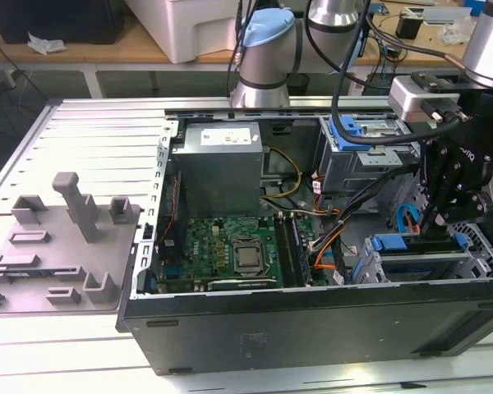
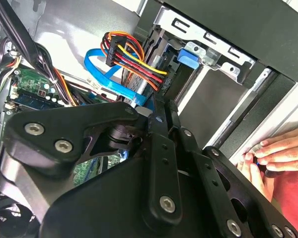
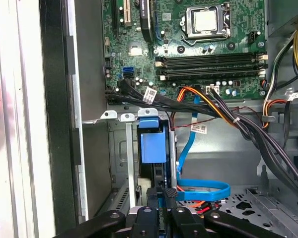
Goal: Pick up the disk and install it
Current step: 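Insert the second disk wire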
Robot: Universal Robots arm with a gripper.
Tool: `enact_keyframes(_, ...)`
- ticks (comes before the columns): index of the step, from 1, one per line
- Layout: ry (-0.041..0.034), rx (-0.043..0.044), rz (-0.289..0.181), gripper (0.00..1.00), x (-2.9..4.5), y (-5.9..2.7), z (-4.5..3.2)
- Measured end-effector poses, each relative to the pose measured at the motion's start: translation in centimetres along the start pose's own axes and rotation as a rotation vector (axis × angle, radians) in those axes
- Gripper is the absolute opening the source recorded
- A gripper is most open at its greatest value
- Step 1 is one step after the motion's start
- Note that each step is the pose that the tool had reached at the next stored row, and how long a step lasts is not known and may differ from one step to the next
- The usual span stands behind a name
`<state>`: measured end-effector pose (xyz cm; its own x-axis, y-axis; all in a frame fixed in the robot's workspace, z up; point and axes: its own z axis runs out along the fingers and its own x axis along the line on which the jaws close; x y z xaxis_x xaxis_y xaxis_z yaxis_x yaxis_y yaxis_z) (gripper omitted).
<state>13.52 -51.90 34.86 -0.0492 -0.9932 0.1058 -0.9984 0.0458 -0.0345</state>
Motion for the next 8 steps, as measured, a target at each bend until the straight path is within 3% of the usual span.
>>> enact_keyframes(8, -0.0029, 0.0045, -0.002, 0.16, 0.00, 0.00, 0.00)
